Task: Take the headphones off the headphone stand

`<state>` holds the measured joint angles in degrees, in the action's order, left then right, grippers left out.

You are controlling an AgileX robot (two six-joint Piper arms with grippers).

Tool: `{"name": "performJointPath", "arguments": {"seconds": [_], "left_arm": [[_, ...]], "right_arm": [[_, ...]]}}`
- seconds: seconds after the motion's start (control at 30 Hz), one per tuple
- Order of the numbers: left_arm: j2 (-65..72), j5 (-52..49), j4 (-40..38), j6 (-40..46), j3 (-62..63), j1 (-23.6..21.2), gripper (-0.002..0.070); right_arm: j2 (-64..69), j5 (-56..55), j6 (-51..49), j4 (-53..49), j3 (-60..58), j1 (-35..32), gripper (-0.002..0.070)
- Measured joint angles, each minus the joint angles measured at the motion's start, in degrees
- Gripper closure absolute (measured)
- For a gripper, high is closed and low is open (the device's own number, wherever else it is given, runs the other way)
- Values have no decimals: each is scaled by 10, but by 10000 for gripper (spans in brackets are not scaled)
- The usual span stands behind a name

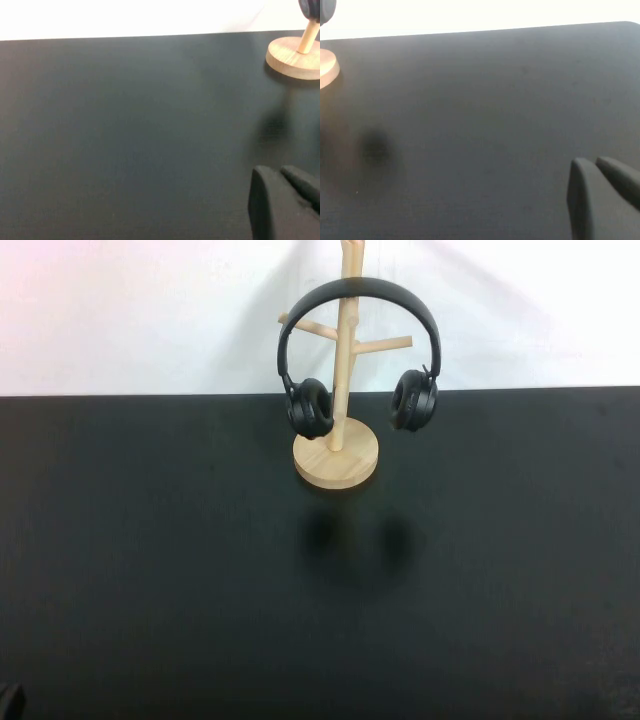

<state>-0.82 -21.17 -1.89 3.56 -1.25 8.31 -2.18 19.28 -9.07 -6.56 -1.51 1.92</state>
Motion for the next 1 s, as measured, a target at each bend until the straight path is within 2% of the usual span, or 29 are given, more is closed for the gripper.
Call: {"name": "performJointPath", "arguments": {"seconds": [1.0], "left_arm": [[0, 3, 6, 0, 0, 0, 679]], "right_arm": [[0, 0, 0, 0, 0, 0, 683]]}}
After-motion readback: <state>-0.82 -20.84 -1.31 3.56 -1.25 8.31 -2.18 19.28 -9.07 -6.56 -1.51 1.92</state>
